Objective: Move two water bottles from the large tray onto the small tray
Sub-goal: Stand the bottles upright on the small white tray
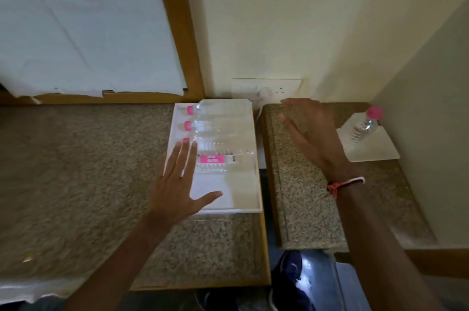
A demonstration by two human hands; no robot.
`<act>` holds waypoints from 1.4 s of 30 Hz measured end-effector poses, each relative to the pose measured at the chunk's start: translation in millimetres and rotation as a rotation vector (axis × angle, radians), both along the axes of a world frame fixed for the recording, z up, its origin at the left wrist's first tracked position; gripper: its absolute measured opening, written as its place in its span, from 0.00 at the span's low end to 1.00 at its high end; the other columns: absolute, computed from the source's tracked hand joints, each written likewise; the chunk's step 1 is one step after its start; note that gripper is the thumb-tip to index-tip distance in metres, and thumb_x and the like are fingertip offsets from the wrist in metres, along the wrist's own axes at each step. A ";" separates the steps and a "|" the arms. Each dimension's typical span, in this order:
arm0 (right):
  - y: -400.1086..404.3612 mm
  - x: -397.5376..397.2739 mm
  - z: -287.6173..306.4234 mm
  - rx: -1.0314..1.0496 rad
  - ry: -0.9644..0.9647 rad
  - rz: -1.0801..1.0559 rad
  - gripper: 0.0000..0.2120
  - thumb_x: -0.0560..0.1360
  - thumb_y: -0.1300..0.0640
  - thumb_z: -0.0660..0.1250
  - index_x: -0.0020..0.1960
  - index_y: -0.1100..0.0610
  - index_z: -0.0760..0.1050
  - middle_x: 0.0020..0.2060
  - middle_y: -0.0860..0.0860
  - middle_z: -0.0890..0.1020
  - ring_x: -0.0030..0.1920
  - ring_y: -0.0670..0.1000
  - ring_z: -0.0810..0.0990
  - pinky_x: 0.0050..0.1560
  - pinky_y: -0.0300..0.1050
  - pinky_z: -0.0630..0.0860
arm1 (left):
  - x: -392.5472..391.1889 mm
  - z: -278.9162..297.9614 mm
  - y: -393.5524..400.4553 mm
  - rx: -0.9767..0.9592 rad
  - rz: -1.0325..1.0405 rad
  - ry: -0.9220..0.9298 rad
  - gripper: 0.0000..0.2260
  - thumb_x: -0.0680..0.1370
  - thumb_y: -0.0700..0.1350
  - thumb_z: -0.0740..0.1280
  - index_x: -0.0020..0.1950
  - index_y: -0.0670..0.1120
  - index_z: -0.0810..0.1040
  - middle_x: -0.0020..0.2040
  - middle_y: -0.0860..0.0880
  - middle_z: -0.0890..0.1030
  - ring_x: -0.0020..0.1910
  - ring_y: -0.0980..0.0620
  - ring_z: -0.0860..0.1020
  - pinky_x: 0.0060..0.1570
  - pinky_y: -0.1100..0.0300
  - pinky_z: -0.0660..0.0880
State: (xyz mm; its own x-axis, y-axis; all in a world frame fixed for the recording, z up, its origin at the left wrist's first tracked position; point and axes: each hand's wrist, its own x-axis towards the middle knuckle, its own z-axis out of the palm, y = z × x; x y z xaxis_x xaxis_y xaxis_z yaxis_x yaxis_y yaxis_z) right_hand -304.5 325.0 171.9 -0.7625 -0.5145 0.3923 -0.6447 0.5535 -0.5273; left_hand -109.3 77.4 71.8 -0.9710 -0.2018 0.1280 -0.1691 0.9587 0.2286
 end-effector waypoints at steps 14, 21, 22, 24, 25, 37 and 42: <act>-165.8 88.3 -84.5 0.515 -0.182 0.330 0.28 0.74 0.47 0.72 0.70 0.56 0.73 0.64 0.55 0.80 0.65 0.57 0.76 0.66 0.54 0.72 | 95.5 -80.5 -91.6 -0.056 0.008 -0.226 0.56 0.68 0.81 0.58 0.81 0.40 0.57 0.82 0.39 0.59 0.82 0.41 0.56 0.78 0.36 0.60; -205.1 104.5 -105.1 0.784 0.132 0.207 0.14 0.78 0.52 0.69 0.61 0.57 0.77 0.60 0.55 0.78 0.64 0.58 0.72 0.61 0.53 0.70 | 95.4 -79.6 -93.5 -0.033 0.021 -0.220 0.54 0.69 0.80 0.56 0.81 0.42 0.56 0.83 0.40 0.58 0.83 0.43 0.56 0.79 0.38 0.58; -203.1 104.7 -97.3 0.752 0.111 0.221 0.14 0.77 0.52 0.70 0.60 0.56 0.78 0.60 0.54 0.79 0.64 0.57 0.72 0.61 0.53 0.71 | 95.8 -79.4 -93.2 -0.028 0.024 -0.217 0.54 0.69 0.80 0.56 0.81 0.42 0.57 0.83 0.41 0.59 0.82 0.43 0.57 0.79 0.37 0.59; -191.0 106.9 -76.0 0.567 0.081 0.239 0.13 0.74 0.52 0.74 0.56 0.56 0.81 0.55 0.53 0.82 0.61 0.57 0.76 0.57 0.52 0.73 | 96.0 -80.1 -93.2 -0.022 0.036 -0.214 0.53 0.70 0.80 0.56 0.81 0.42 0.57 0.83 0.41 0.59 0.82 0.43 0.57 0.78 0.37 0.60; -180.8 108.4 -64.1 0.434 0.080 0.215 0.12 0.72 0.52 0.76 0.53 0.55 0.81 0.52 0.52 0.83 0.57 0.56 0.78 0.52 0.50 0.74 | 95.7 -80.4 -93.3 -0.021 0.039 -0.216 0.54 0.70 0.80 0.55 0.81 0.42 0.57 0.83 0.41 0.58 0.82 0.43 0.57 0.79 0.37 0.60; -96.8 110.7 -23.8 -0.171 -0.444 0.014 0.16 0.71 0.54 0.78 0.58 0.53 0.82 0.50 0.44 0.85 0.54 0.45 0.84 0.60 0.43 0.81 | 95.3 -77.9 -90.7 -0.045 0.039 -0.221 0.52 0.70 0.80 0.56 0.81 0.43 0.56 0.83 0.41 0.58 0.83 0.43 0.57 0.78 0.38 0.60; -110.3 114.6 -19.3 -0.090 -0.390 0.049 0.17 0.72 0.48 0.76 0.59 0.52 0.81 0.52 0.47 0.86 0.53 0.54 0.84 0.56 0.58 0.81 | 95.8 -75.9 -89.4 -0.055 0.023 -0.242 0.53 0.70 0.80 0.55 0.81 0.41 0.57 0.82 0.40 0.59 0.82 0.42 0.58 0.77 0.36 0.62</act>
